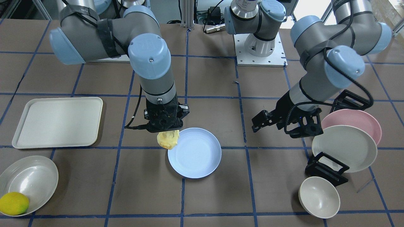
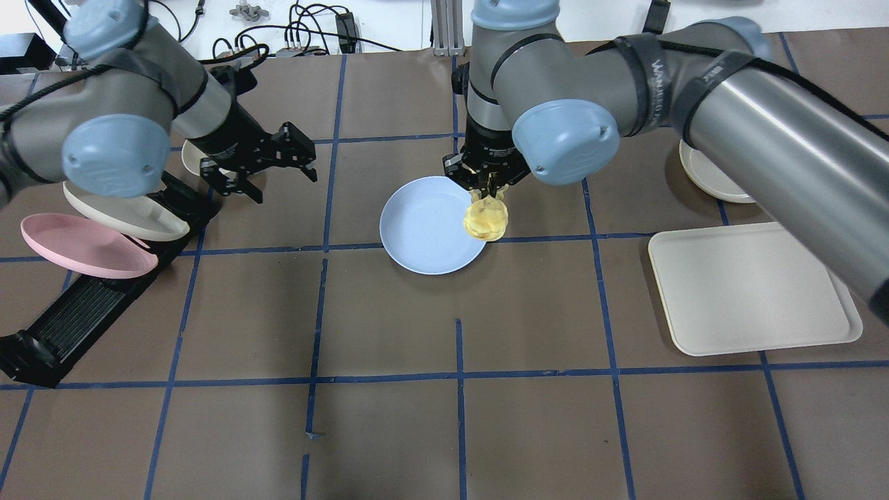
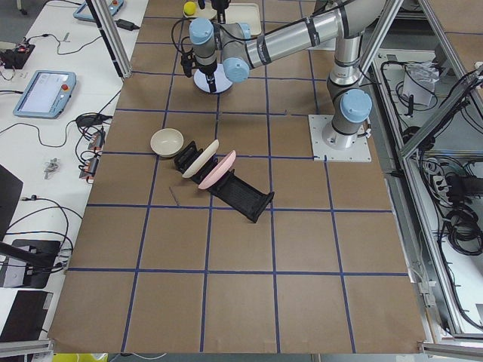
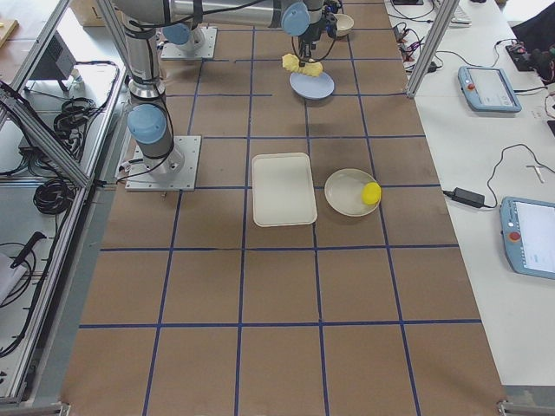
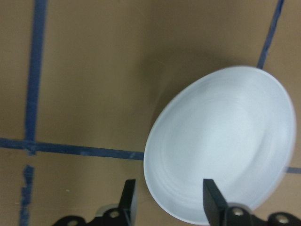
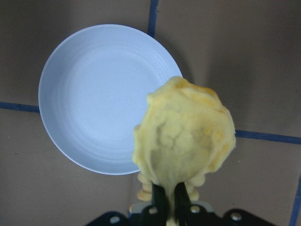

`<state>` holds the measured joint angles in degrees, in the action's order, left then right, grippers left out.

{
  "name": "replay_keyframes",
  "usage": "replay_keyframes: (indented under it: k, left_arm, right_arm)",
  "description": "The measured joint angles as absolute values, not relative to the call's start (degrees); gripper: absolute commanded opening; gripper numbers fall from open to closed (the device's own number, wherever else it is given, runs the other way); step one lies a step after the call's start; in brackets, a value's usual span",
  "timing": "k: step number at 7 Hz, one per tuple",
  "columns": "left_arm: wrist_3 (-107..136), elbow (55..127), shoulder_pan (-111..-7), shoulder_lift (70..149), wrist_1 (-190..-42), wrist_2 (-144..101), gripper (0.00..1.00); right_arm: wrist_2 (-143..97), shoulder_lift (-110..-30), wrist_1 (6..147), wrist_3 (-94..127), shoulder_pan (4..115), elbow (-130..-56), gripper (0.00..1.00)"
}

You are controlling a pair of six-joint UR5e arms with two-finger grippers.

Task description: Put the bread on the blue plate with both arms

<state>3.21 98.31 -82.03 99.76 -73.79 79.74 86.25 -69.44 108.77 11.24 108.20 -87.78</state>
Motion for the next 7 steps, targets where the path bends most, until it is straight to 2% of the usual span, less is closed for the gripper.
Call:
replay_keyframes:
  k: [4,6,7]
  left_arm:
    - [0.19,87.02,-86.42,93.19,-91.52,91.83,1.0]
    - [-1.35,85.3,-88.63,91.84,-93.58,92.53,1.0]
    - [-1.85,85.37,-88.99,91.76,-93.44,92.66,1.0]
  right_arm:
    - [86.33,-61.72,117.76,12.88,110.62,-85.62,0.19]
    - [86.94,-58.33,119.16,13.1,112.33,-82.98,0.44]
    - [87.2,-57.36,119.38,13.11,112.67,-82.6,0.64]
